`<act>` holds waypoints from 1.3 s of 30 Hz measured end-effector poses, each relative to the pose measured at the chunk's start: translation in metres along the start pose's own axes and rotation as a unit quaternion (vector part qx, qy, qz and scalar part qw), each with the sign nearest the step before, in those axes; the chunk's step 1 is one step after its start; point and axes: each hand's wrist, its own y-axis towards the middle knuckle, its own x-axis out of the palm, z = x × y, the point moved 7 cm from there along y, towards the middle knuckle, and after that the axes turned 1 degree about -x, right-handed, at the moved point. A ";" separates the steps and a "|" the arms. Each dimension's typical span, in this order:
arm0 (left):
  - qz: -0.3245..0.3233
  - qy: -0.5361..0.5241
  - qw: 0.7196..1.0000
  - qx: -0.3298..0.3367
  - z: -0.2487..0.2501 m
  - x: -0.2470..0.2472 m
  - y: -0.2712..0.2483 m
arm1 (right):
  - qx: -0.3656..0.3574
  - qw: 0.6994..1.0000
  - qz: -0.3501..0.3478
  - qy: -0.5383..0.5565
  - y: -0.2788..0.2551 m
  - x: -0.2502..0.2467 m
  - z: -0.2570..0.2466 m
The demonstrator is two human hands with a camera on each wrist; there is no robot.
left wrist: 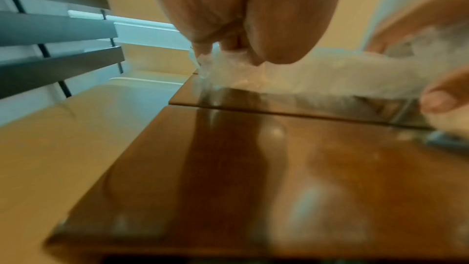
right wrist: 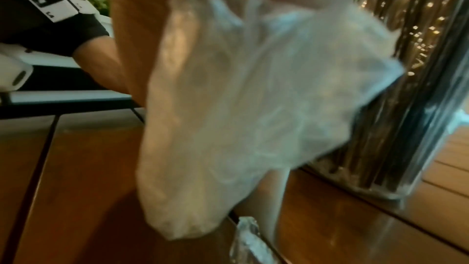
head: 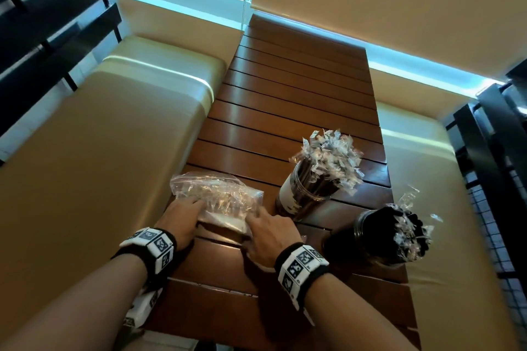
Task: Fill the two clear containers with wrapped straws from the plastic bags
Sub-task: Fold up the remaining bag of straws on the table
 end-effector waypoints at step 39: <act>0.009 0.161 0.985 0.064 0.019 0.030 -0.019 | 0.165 0.948 -0.184 0.200 0.029 0.043 0.019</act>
